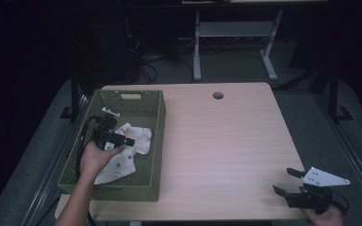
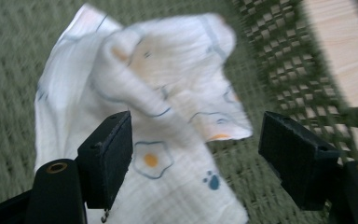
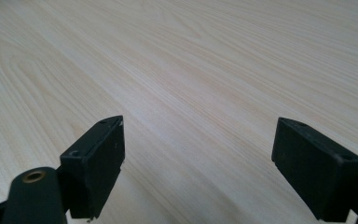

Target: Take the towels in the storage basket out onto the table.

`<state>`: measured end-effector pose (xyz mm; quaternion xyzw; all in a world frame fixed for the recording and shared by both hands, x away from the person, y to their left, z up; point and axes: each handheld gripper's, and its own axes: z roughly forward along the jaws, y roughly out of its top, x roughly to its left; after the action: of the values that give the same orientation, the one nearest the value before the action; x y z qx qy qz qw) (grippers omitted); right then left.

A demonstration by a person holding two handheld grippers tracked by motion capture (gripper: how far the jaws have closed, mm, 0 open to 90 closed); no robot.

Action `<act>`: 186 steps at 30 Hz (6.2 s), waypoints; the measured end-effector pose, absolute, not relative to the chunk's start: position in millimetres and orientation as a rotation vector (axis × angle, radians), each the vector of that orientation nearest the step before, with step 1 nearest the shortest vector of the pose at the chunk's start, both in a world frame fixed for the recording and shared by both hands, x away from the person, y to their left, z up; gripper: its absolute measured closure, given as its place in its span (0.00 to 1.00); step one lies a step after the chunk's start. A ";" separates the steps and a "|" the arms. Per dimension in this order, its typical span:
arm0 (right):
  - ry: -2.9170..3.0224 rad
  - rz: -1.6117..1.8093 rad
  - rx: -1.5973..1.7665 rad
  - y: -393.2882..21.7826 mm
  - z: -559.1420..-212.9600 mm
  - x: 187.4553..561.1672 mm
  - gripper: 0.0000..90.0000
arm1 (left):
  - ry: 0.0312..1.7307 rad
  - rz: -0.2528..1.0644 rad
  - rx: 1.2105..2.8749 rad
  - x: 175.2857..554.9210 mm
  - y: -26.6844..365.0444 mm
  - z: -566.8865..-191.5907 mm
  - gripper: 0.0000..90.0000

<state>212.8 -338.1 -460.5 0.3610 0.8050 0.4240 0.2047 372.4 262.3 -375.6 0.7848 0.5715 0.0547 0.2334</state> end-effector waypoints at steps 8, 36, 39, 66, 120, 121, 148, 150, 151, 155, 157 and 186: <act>2.258 1.183 1.009 -337.0 -461.4 214.5 0.19 | 1.674 0.150 2.161 379.3 266.6 -383.6 0.32; 2.259 1.180 0.986 -337.1 -461.2 213.9 0.19 | 1.799 0.127 2.315 398.9 255.3 -426.3 0.58; 2.264 1.174 0.980 -336.2 -461.1 213.0 0.19 | 1.792 0.119 2.300 398.5 256.0 -425.5 0.73; 2.244 1.184 0.992 -336.8 -459.9 213.5 0.19 | 1.518 0.170 2.177 361.9 266.0 -361.8 0.89; 2.221 1.201 1.017 -339.2 -457.9 218.3 0.19 | 1.195 -0.053 1.618 327.6 298.8 -270.6 0.89; 2.219 1.197 1.003 -339.4 -457.7 218.8 0.19 | 1.184 -0.064 1.601 327.7 298.7 -267.8 0.89; 2.226 1.200 0.980 -338.3 -456.7 218.1 0.19 | 0.997 -0.135 1.700 346.0 206.3 -231.2 0.89; 2.229 1.197 0.977 -338.3 -456.7 218.0 0.19 | 0.985 -0.151 1.716 349.0 194.7 -233.0 0.89; 2.228 1.198 0.977 -338.7 -456.6 218.0 0.19 | 0.978 -0.155 1.726 350.4 188.9 -234.1 0.89; 2.225 1.203 0.984 -339.4 -455.9 217.2 0.19 | 0.958 -0.184 1.751 356.2 167.7 -238.5 0.89; 2.223 1.206 0.984 -339.7 -455.8 217.4 0.19 | 0.947 -0.198 1.761 358.7 158.0 -240.5 0.89; 2.204 1.224 0.966 -342.6 -452.8 214.5 0.19 | 0.859 -0.357 1.965 360.6 6.4 -324.1 0.89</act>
<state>214.5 -342.6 -452.8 0.3491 0.7965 0.4423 0.2191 360.6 6.4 -324.1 0.8001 0.3499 -0.1453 0.4652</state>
